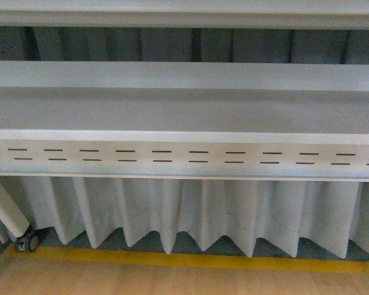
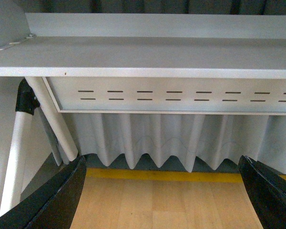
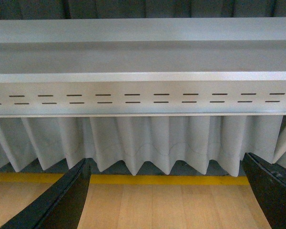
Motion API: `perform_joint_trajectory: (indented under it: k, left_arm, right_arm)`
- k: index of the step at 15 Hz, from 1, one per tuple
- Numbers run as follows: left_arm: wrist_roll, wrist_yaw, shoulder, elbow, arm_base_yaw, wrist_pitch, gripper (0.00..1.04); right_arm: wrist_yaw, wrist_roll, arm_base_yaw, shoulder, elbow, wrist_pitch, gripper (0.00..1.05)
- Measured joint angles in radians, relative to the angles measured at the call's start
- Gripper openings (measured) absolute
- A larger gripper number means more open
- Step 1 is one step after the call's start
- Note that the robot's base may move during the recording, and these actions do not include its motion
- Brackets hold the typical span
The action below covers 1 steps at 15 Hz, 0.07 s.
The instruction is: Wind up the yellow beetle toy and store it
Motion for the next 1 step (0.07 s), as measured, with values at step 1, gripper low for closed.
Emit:
perform_joint_trajectory:
  k: [1]
  left_arm:
    - [0.0, 0.0, 0.0, 0.0, 0.0, 0.0, 0.98]
  right_arm:
    - [0.0, 0.0, 0.0, 0.0, 0.0, 0.0, 0.98]
